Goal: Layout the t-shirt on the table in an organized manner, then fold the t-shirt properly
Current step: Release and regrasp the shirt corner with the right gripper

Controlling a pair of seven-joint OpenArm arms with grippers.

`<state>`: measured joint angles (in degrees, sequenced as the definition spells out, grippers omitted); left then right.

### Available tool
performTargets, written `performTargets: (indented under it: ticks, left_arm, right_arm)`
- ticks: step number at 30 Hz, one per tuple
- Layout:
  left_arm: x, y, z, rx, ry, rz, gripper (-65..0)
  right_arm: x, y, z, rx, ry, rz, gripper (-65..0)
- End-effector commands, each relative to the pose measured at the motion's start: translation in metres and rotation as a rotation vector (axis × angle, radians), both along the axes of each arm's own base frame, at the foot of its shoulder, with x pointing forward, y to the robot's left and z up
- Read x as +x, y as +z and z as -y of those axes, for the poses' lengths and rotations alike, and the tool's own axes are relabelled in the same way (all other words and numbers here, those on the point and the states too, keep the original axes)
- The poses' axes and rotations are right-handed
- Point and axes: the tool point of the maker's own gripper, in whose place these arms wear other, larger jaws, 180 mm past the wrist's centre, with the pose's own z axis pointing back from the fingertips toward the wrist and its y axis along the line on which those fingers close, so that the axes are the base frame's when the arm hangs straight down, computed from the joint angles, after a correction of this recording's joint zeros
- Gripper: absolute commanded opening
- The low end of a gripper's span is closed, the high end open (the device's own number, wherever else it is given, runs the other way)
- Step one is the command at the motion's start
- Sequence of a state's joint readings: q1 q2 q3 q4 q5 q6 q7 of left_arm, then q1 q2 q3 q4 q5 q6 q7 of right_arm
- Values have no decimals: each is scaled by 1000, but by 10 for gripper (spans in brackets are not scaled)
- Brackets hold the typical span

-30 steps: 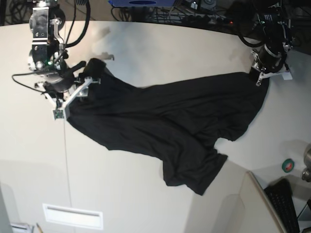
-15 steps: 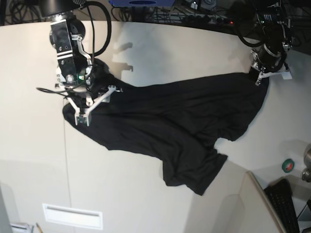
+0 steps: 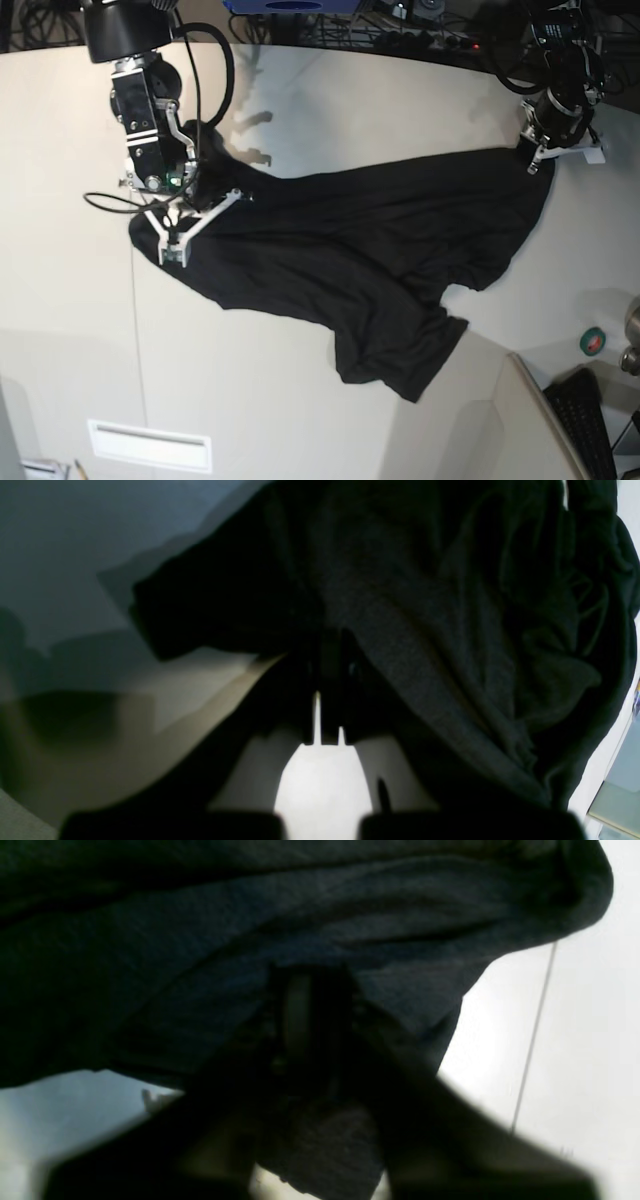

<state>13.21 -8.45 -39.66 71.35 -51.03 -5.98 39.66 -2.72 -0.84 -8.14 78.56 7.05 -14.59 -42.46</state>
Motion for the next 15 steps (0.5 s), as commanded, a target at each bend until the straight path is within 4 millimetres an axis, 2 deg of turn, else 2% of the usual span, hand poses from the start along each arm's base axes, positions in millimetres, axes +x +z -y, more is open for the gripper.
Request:
performTargets:
  ticks: [1, 6, 9, 10, 12, 13, 15]
  left_arm:
    - [7, 10, -8, 24, 0, 29, -650]
    - [5, 10, -11, 26, 6, 28, -650]
    - [2, 9, -11, 29, 2, 22, -650]
    - [2, 10, -10, 30, 0, 22, -650]
    - [1, 9, -10, 29, -1, 21, -650]
    - [1, 9, -10, 29, -1, 21, -650]
    - [1, 8, -10, 27, 0, 18, -650]
  right_arm:
    - [8, 11, 2, -4, -7, 44, -650]
    - [-1, 24, 33, -5, -104, 79, -650]
    - [-9, 22, 55, -34, -137, 71, -650]
    - [-11, 20, 56, -38, -138, 66, -650]
    - [-13, 20, 56, -37, -136, 60, -650]
    - [-17, 18, 49, -27, -123, 44, -650]
    - [-19, 21, 14, 0, -29, 32, -650]
